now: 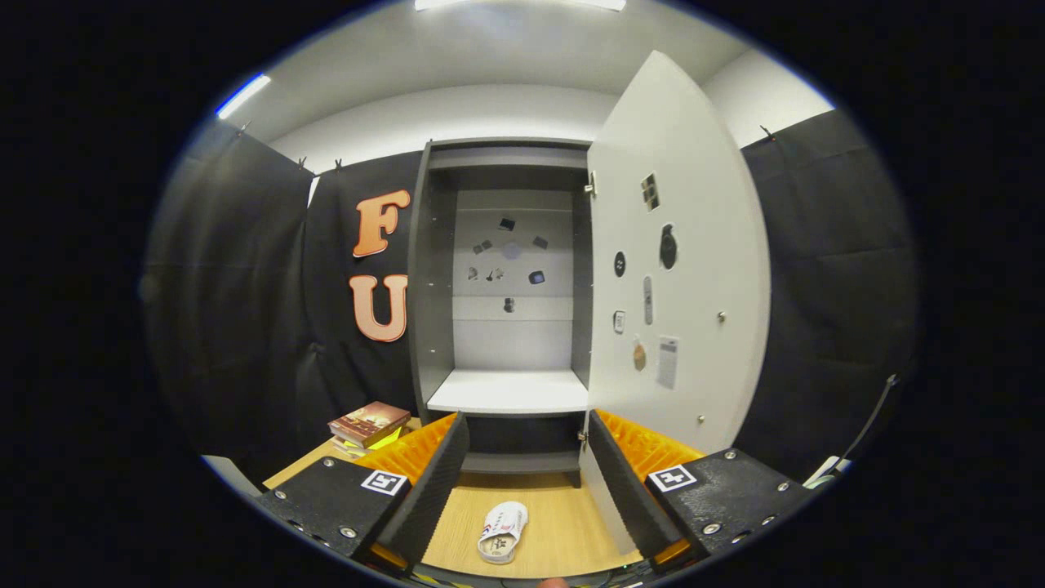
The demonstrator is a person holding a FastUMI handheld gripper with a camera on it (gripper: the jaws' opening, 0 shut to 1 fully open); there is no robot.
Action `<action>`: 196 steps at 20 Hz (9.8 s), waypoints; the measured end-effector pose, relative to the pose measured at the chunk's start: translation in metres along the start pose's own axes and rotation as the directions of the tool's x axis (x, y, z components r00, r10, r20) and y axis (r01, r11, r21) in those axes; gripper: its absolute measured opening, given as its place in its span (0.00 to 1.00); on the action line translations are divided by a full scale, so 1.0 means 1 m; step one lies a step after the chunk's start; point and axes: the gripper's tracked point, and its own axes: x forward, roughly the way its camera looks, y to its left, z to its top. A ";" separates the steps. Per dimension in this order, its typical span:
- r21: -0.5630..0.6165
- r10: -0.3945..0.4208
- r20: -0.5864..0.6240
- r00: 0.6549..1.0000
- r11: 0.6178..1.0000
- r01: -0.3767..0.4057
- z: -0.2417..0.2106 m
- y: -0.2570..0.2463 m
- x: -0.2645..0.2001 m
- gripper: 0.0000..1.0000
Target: Open the shoe cabinet door, grab the shoes and put them into the shoe cabinet, then close the shoe cabinet door.
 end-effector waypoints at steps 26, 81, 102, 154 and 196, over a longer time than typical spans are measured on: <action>0.117 0.054 -0.551 0.833 0.993 0.013 -0.299 0.067 0.088 0.94; 0.117 0.104 -0.240 0.965 0.990 -0.078 -0.064 0.042 0.188 0.00; 0.069 0.173 -0.252 0.952 0.985 -0.161 -0.049 0.069 0.407 0.00; 0.084 0.044 0.039 0.998 0.995 -0.047 0.071 0.075 0.123 0.84; 0.167 -0.195 0.061 0.979 0.969 0.182 0.043 -0.214 -0.057 0.94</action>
